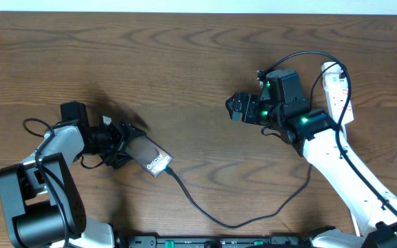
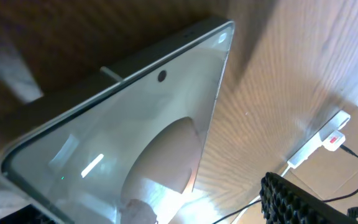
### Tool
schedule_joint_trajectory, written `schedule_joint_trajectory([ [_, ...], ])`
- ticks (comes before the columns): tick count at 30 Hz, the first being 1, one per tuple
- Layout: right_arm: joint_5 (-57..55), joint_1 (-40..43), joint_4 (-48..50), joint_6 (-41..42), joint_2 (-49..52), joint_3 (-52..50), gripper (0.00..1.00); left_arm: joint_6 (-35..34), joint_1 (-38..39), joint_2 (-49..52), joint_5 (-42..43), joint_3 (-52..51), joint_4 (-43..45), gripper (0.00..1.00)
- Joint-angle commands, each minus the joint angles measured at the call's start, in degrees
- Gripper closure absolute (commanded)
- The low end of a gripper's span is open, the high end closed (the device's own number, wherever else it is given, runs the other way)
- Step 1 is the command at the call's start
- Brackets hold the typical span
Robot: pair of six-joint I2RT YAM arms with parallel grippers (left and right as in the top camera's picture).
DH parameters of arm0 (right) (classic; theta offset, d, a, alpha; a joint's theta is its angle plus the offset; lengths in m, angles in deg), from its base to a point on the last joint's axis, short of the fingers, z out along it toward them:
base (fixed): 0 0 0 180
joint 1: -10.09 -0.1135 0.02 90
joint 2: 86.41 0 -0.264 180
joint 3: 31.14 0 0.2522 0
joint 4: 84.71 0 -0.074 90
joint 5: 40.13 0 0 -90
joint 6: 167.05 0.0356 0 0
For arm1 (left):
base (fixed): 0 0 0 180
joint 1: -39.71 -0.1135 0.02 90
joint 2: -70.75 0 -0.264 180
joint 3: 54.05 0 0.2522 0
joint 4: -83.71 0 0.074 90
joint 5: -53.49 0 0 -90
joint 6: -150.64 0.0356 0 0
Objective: Plug charger to phone and switch on socket
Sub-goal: 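Lay the phone flat on the table and open the left gripper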
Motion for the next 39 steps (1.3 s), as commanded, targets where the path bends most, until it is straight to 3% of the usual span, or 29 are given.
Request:
schedule_joint_trajectory([
  [1,-0.8,-0.2,-0.3,-0.7,-0.6,0.5,0.07,0.8,-0.3,2.4,-8.3,-2.6,-0.9,0.15],
  [29,-0.8,-0.2,-1.7,-0.7,-0.6,0.5,0.07,0.8,-0.3,2.4,-8.3,-2.6,-6.1,0.15],
  [39,-0.8,-0.2,-4.6,-0.8,-0.6,0.5,0.01,0.8,-0.3,2.0,-8.3,-2.6,-6.6,0.14],
])
